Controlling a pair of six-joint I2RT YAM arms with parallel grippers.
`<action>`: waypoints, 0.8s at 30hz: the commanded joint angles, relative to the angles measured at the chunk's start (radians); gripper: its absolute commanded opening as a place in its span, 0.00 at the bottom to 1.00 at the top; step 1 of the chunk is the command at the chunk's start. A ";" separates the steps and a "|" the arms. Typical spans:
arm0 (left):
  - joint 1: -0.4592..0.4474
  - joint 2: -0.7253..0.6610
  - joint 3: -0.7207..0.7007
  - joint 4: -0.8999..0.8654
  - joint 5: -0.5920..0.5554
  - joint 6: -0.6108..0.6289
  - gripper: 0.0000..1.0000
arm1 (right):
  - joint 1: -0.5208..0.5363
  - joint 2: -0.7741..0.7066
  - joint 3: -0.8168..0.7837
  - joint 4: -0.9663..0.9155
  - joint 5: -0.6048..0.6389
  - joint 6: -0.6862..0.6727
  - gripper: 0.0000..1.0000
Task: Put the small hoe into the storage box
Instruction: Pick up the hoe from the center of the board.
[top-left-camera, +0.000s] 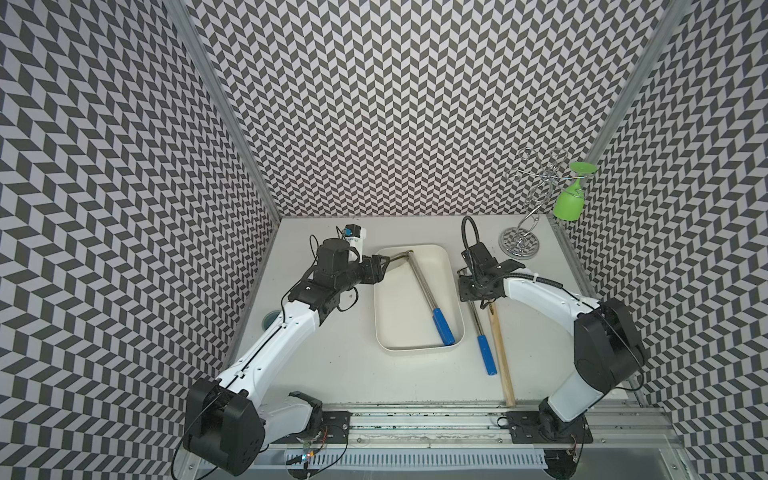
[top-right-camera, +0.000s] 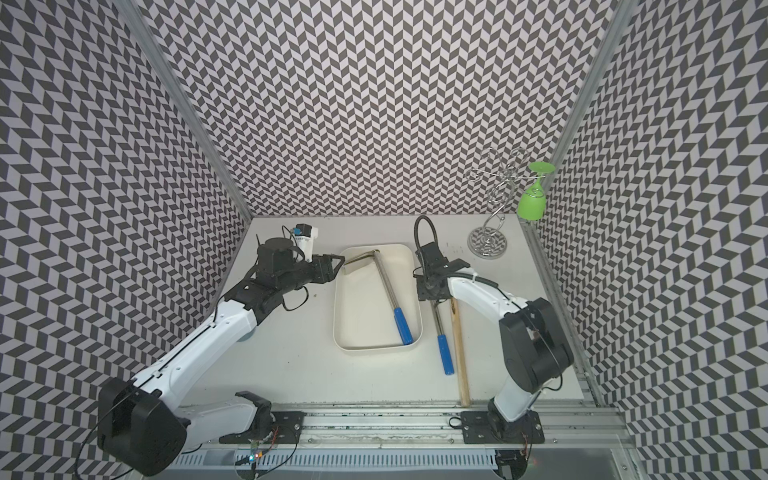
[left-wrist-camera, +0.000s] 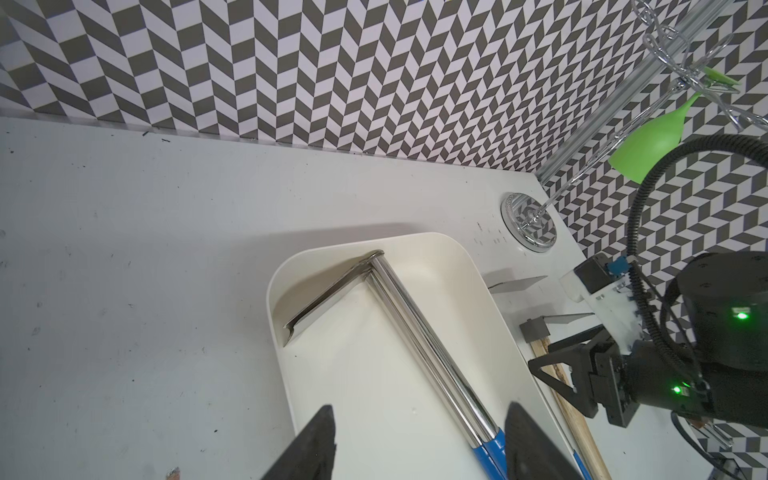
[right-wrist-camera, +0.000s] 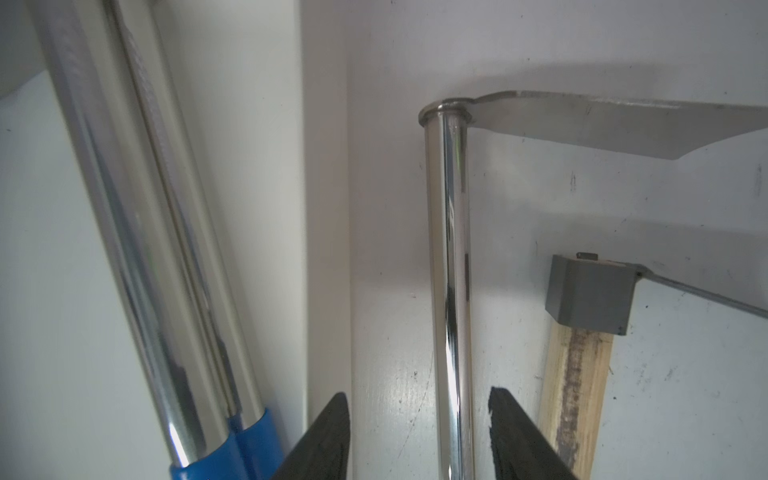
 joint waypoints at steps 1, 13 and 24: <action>-0.003 -0.021 0.025 -0.020 -0.011 -0.001 0.65 | -0.003 0.018 -0.023 0.040 0.008 -0.010 0.55; -0.003 -0.023 0.024 -0.030 -0.015 0.003 0.65 | -0.011 0.104 -0.024 0.062 0.019 -0.016 0.56; -0.002 -0.030 0.019 -0.039 -0.017 0.009 0.65 | -0.024 0.209 0.013 0.085 0.023 -0.021 0.46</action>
